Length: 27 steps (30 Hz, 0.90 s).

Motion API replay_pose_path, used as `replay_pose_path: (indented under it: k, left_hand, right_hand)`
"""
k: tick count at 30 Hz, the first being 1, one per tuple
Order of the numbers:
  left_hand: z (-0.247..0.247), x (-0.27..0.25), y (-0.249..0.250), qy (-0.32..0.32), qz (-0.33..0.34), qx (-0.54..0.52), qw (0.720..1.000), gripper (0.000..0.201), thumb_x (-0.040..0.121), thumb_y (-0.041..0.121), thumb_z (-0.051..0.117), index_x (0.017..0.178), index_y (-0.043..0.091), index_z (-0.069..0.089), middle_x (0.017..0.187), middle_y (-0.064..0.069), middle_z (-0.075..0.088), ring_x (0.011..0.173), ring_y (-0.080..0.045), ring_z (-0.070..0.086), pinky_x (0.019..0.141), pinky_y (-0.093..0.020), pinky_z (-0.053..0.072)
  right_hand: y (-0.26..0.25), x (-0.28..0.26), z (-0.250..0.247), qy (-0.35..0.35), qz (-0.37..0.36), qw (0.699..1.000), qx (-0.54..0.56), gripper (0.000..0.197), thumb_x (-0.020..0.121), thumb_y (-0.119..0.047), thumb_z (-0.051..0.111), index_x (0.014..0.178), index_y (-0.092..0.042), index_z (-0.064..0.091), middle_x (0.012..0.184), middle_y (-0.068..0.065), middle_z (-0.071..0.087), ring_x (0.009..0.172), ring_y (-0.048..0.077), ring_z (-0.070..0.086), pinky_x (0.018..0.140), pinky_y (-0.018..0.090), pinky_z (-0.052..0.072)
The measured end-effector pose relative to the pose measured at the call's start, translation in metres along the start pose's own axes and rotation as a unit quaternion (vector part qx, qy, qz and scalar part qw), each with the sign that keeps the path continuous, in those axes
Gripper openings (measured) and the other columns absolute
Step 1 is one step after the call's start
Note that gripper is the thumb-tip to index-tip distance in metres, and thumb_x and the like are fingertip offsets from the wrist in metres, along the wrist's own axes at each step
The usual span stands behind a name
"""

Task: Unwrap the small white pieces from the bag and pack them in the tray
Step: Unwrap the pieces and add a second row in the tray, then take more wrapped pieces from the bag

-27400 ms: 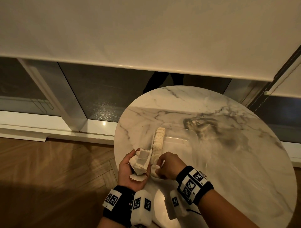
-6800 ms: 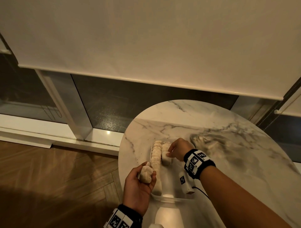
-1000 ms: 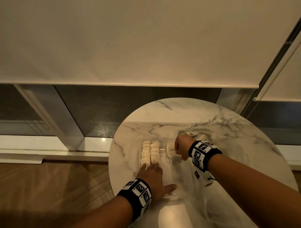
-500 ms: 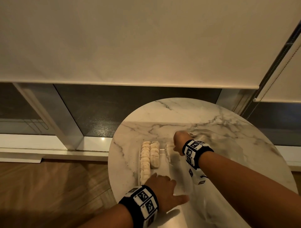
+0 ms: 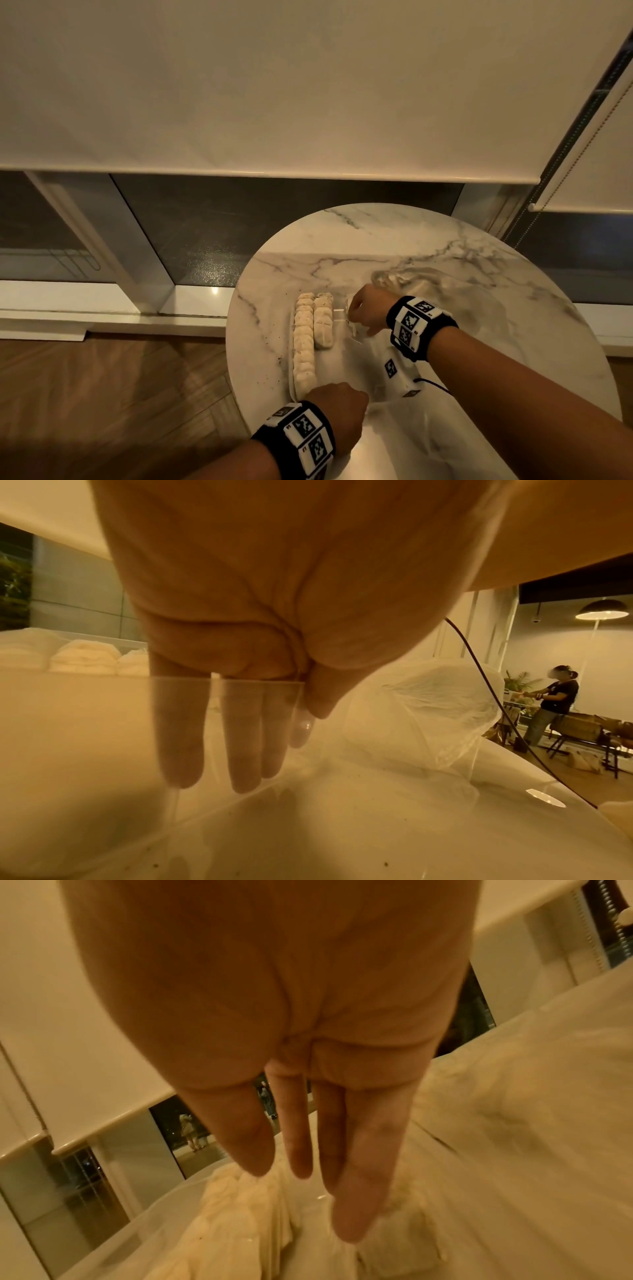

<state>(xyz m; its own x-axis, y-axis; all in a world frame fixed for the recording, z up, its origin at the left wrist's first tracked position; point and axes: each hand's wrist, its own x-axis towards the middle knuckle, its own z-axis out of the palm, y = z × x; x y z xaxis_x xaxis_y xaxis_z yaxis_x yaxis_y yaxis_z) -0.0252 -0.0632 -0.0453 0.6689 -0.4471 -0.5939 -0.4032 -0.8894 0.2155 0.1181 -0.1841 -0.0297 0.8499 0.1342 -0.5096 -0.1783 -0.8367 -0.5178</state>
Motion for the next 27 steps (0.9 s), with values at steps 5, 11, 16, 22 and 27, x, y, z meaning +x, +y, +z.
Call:
replay_pose_path:
  k: [5,11,16,22,27]
  left_hand:
    - [0.002,-0.001,-0.001,0.003,-0.004,-0.009,1.0,0.032,0.101,0.016,0.048,0.131,0.007,0.052,0.129,-0.022,0.056,0.116,-0.039,0.058,0.095,-0.047,0.048]
    - [0.008,0.008,-0.007,0.028,-0.012,-0.003,1.0,0.028,0.101,0.014,0.047,0.128,0.008,0.053,0.126,-0.022,0.058,0.113,-0.039,0.06,0.092,-0.046,0.049]
    - [0.006,0.018,-0.015,0.083,-0.034,0.006,0.996,0.028,0.101,0.014,0.045,0.128,0.01,0.053,0.126,-0.02,0.059,0.115,-0.037,0.06,0.094,-0.043,0.049]
    - [0.0,0.029,-0.026,0.165,-0.049,0.022,0.985,0.035,0.104,0.026,0.04,0.136,0.013,0.049,0.131,-0.014,0.059,0.117,-0.032,0.058,0.098,-0.039,0.045]
    - [-0.008,0.021,0.014,0.452,0.169,-0.143,0.864,0.022,0.096,0.022,0.053,0.114,0.019,0.067,0.114,0.002,0.065,0.109,-0.015,0.057,0.097,-0.03,0.044]
  right_hand:
    - [0.002,0.004,0.007,-0.001,-0.015,0.998,-0.059,0.031,0.092,-0.027,0.068,0.119,-0.011,0.069,0.113,0.009,0.07,0.09,0.024,0.071,0.083,0.036,0.061]
    - [0.005,-0.015,-0.009,0.068,-0.063,0.995,0.046,0.027,0.09,-0.031,0.069,0.114,-0.019,0.068,0.107,0.004,0.071,0.087,0.019,0.071,0.081,0.041,0.062]
    - [0.015,-0.066,-0.031,0.156,-0.116,0.962,0.194,0.016,0.094,-0.027,0.066,0.108,-0.02,0.069,0.101,0.002,0.07,0.09,0.018,0.068,0.074,0.036,0.062]
    - [0.049,-0.142,-0.041,0.187,-0.109,0.928,0.303,0.01,0.094,-0.017,0.067,0.104,-0.016,0.07,0.096,0.009,0.072,0.089,0.023,0.07,0.071,0.033,0.061]
    - [0.089,-0.176,-0.04,0.192,-0.064,0.917,0.344,0.01,0.094,-0.011,0.065,0.103,-0.011,0.07,0.098,0.017,0.072,0.089,0.03,0.072,0.07,0.032,0.06]
